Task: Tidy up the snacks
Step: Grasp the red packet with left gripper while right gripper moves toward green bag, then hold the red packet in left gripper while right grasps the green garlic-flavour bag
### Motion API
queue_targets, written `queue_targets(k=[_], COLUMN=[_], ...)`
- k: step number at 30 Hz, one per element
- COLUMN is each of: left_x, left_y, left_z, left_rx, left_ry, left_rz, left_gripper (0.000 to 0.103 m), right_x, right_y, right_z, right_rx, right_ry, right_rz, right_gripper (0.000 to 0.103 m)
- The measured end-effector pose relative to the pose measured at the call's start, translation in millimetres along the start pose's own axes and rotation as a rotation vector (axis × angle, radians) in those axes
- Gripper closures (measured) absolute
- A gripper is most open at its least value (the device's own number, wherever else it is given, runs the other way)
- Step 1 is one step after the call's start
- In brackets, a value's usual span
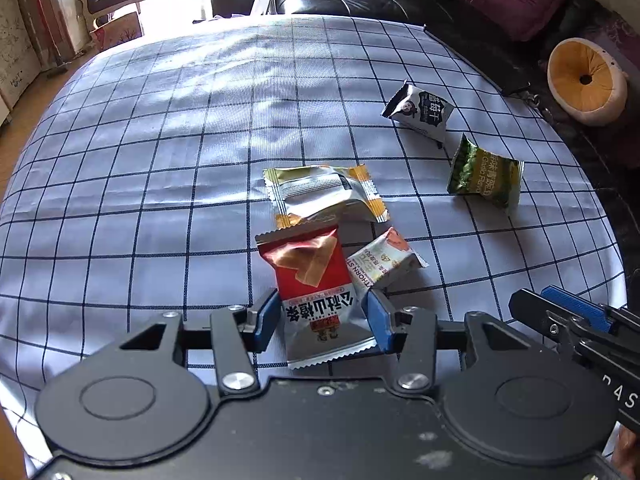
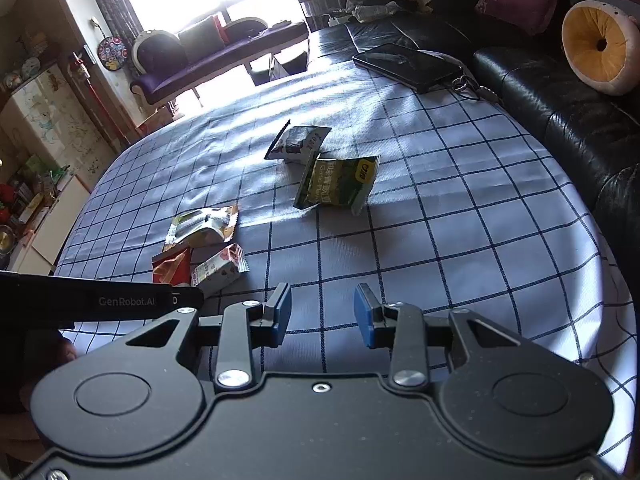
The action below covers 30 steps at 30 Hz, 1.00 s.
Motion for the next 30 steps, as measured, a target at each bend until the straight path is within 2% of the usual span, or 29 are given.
queue_targets(k=[9,15,20,28,30], left_x=[-4,-6,-1,7,6], left_y=[4,4,-4,-18,-17], left_z=[4,24,38,38,40], left_rx=[-0.033,-0.018,-0.001,-0.039,-0.027], left_ry=[0.02,0.048,0.057,0.076,0.066], left_rz=[-0.007,-0.008,-0.006,-0.016,-0.018], left_gripper=[0.052,0.052,0.052,0.051,0.057], right_x=[-8,-8,-9,-11,-11], right_y=[0,3,3,1,2], right_z=[-3,-4,-5,-1,1], right_rx=[-0.017,-0.017,-0.024,-0.016,-0.012], right_ry=[-0.004,-0.003,-0.005,-0.003,-0.002], right_rz=[0.011,0.006,0.01,0.02,0.018], right_gripper=[0.058,0.058,0.058,0.058,0.058])
Point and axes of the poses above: each gripper's, at about its wrist camera, not at the fingertips, and x roughly against the way its jaws point, z to its left, y to its top, the point moved 10 cm from there along -x, roughly the way its jaws point, and after that the axes turned 15 degrees about -x, right-handed, at the moved point
